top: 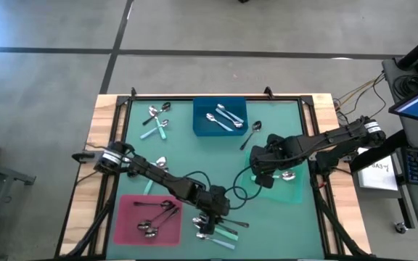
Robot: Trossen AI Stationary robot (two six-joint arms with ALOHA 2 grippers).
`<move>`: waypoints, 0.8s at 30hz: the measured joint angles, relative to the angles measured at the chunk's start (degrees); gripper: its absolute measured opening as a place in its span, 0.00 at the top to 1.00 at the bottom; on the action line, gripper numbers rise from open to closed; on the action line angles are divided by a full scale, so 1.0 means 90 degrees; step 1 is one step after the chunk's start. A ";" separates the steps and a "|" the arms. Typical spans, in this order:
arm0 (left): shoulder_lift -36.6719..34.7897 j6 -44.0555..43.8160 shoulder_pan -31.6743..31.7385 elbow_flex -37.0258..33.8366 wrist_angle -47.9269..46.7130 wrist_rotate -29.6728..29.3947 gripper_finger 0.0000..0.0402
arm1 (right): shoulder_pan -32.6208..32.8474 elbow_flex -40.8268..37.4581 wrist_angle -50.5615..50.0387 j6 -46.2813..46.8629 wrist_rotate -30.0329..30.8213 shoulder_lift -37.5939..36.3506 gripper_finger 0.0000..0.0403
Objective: Sort silverware by color (type)
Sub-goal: Put the black spoon into the red bin
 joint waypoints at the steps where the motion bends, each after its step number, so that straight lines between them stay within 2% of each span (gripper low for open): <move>1: 0.0000 0.0072 -0.0001 0.0000 -0.0001 -0.0049 0.66 | 0.0000 0.0000 -0.0019 0.0001 0.0000 -0.0002 0.61; 5: 0.0000 0.0175 -0.0052 -0.0063 0.0015 -0.0399 0.59 | 0.0000 0.0000 -0.0137 0.0073 -0.0010 -0.0002 0.61; 8: 0.0000 0.0143 -0.0092 -0.0119 -0.0002 -0.0663 0.58 | 0.0000 0.0000 -0.0207 0.0075 -0.0010 -0.0002 0.61; 12: 0.0007 -0.0127 -0.0104 -0.0119 0.0165 -0.0871 0.59 | 0.0000 0.0000 -0.0282 0.0073 -0.0010 -0.0002 0.61; 17: 0.0314 -0.0429 -0.0132 -0.0117 0.0858 -0.0876 0.62 | 0.0000 0.0000 -0.0311 0.0072 -0.0007 -0.0004 0.61; 24: 0.0641 -0.0725 -0.0184 -0.0110 0.0933 -0.1095 0.65 | 0.0015 0.0000 -0.0331 0.0073 -0.0012 -0.0005 0.61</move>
